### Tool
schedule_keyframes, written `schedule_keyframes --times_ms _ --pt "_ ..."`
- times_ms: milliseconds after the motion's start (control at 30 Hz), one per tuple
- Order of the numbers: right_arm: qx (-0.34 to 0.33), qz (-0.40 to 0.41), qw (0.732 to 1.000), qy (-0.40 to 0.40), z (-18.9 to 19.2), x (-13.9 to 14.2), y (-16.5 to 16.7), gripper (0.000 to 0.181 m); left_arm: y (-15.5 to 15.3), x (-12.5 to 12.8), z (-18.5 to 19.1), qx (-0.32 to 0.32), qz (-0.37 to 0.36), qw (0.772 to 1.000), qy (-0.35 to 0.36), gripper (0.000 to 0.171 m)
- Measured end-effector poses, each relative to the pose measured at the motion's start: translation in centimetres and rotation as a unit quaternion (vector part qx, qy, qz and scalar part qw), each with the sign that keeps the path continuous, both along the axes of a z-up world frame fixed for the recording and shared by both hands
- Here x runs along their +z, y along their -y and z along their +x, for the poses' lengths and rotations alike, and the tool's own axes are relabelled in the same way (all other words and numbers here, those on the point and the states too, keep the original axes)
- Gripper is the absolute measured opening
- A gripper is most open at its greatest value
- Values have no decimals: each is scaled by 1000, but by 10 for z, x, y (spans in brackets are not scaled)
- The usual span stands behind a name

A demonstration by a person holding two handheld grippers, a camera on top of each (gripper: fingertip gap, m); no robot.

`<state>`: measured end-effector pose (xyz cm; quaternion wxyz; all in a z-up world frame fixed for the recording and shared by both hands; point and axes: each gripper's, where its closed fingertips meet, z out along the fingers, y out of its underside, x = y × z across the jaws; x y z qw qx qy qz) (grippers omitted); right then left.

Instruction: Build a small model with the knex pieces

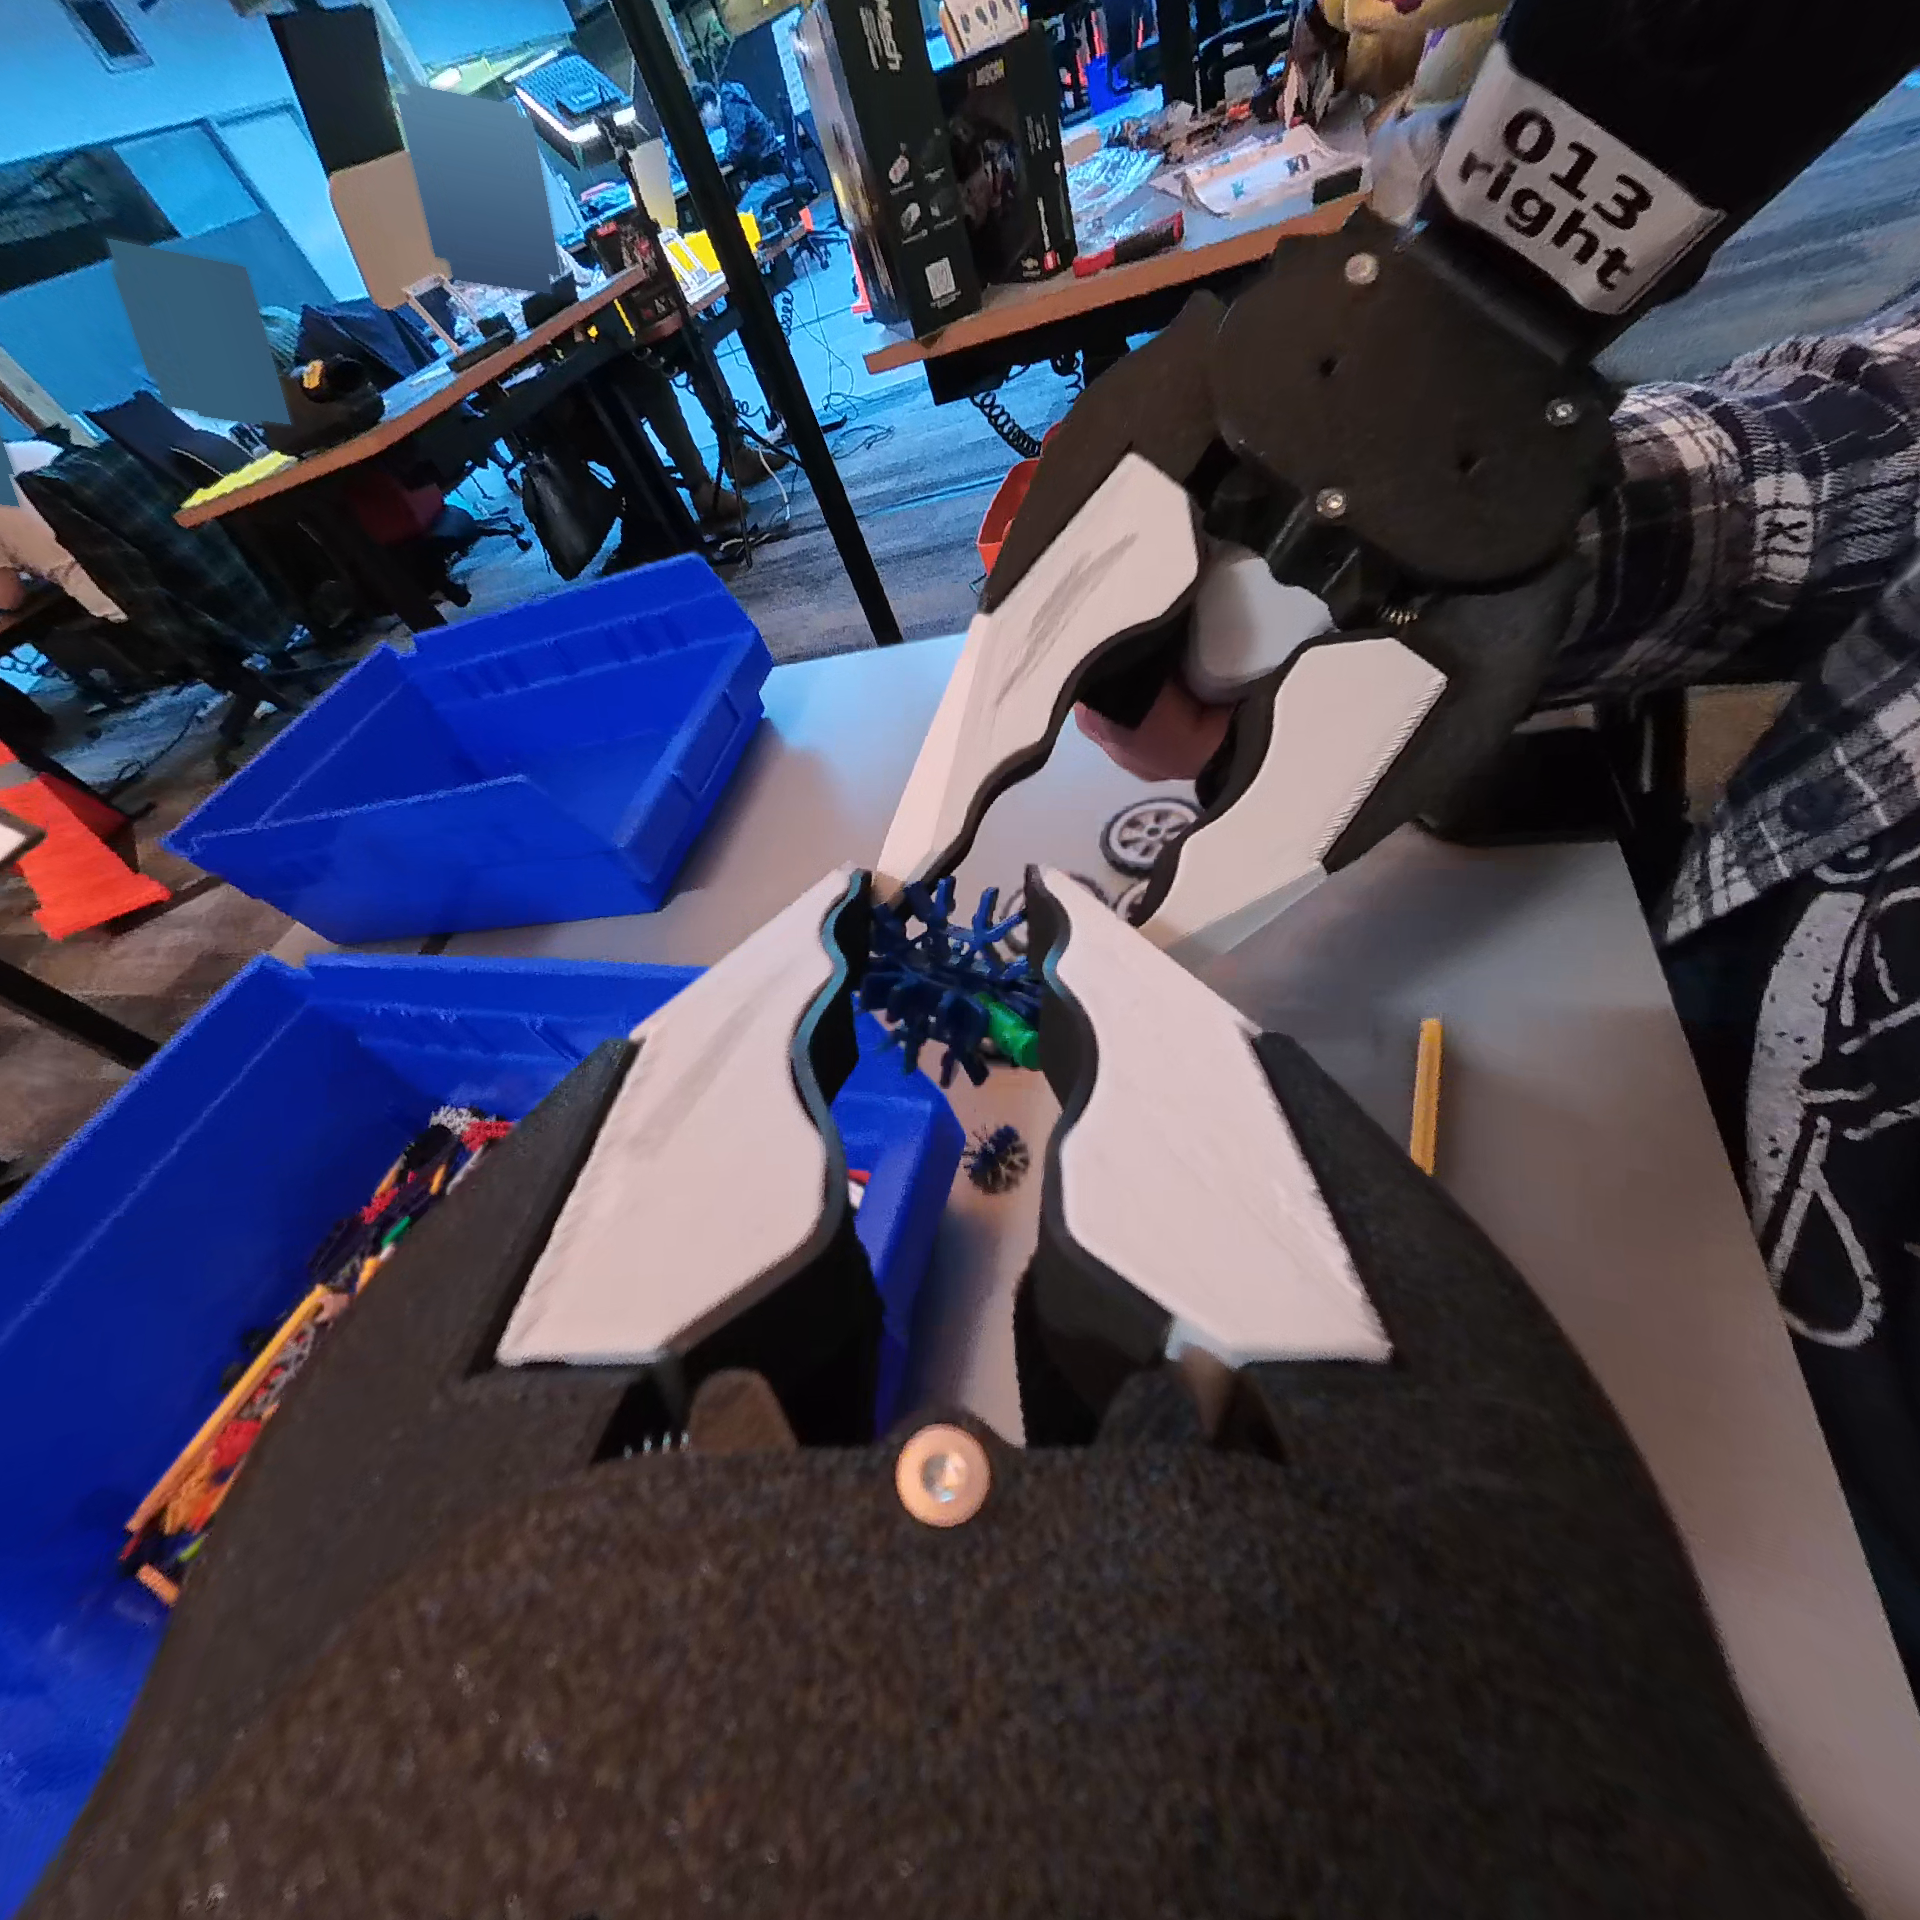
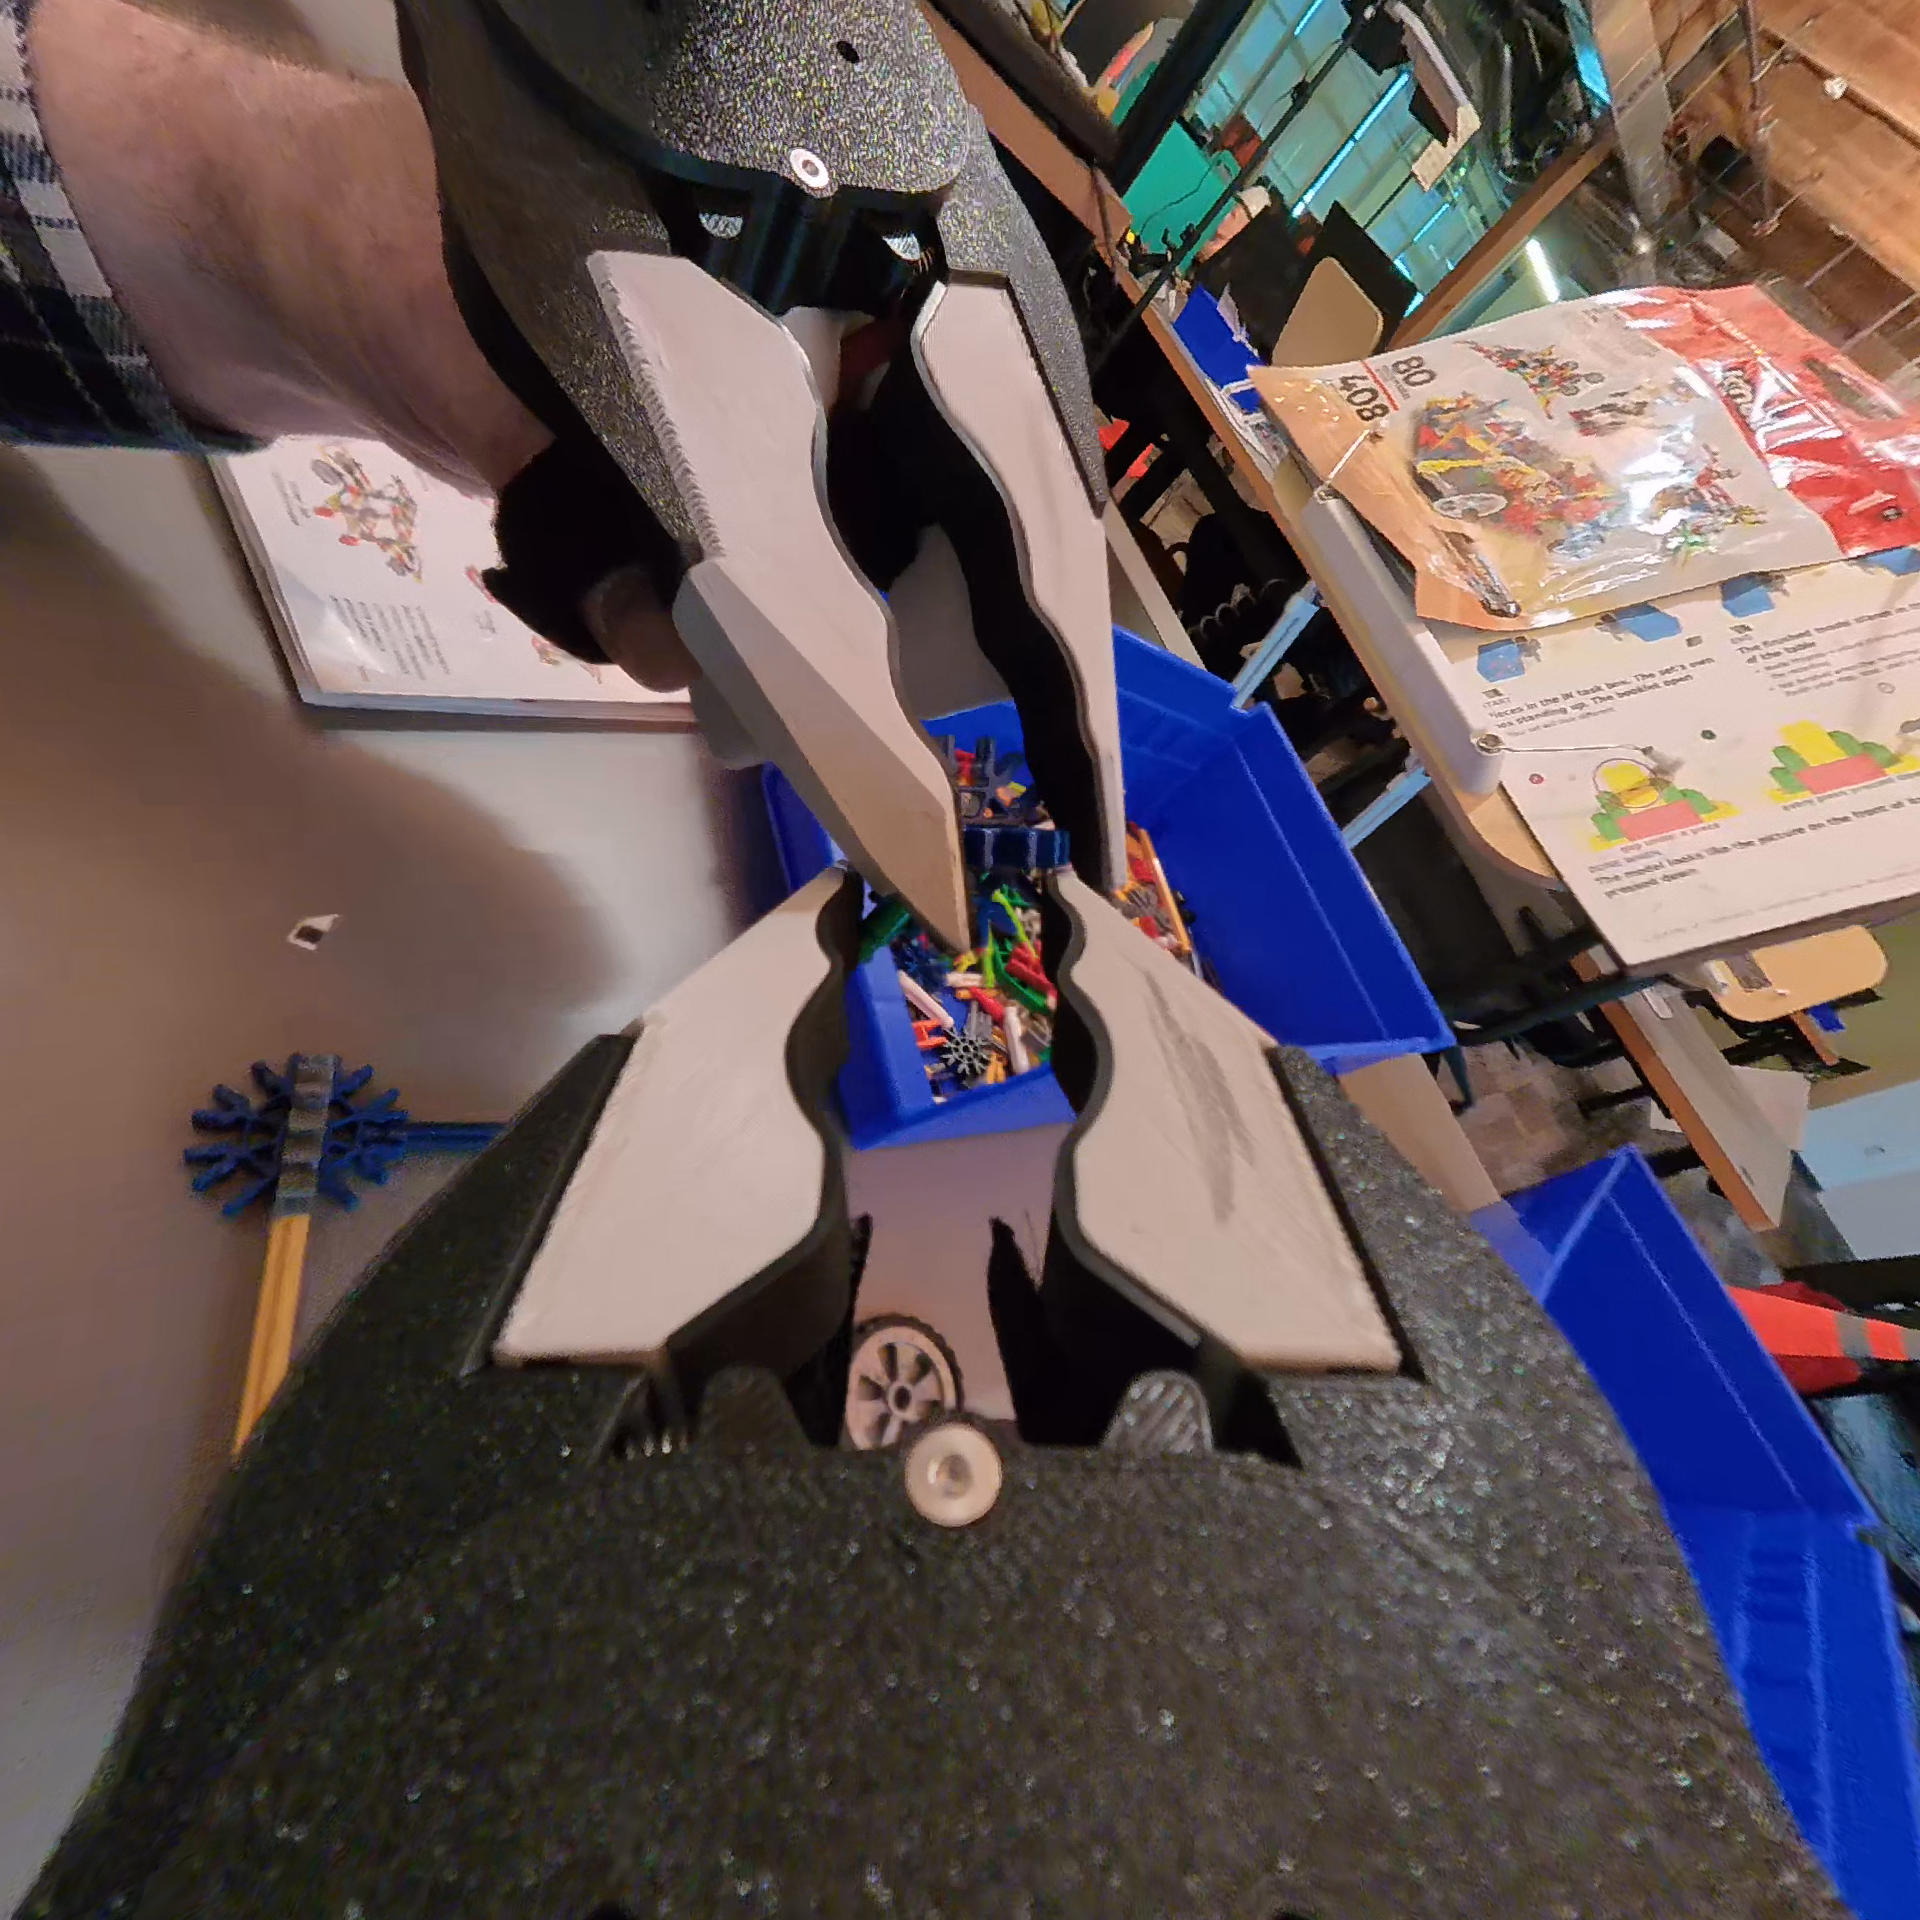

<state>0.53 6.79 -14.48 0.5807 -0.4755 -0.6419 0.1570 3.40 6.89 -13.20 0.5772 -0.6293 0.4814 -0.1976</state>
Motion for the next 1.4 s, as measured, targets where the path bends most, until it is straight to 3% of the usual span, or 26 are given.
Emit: schedule_keyframes --times_ms 167,467,767,1167,1300,1400 --pt "-10 15 999 26 19 13 -10 33 -10 13 20 -8 11 1000 7 28" --pt "-28 2 999 43 45 9 -24 33 -25 10 44 -38 10 999 7 28" --pt "-27 -17 999 33 44 6 -23 33 -20 8 31 -52 -5 999 -13 30" --pt "-44 -15 998 42 43 -3 -28 33 -26 0 17 -15 27 997 -64 30" --pt "-61 -8 998 18 46 6 -33 33 -32 -4 8 7 -31 999 -32 29" --pt "-84 24 996 12 49 11 -39 33 -26 -6 12 -23 -120 992 25 28"
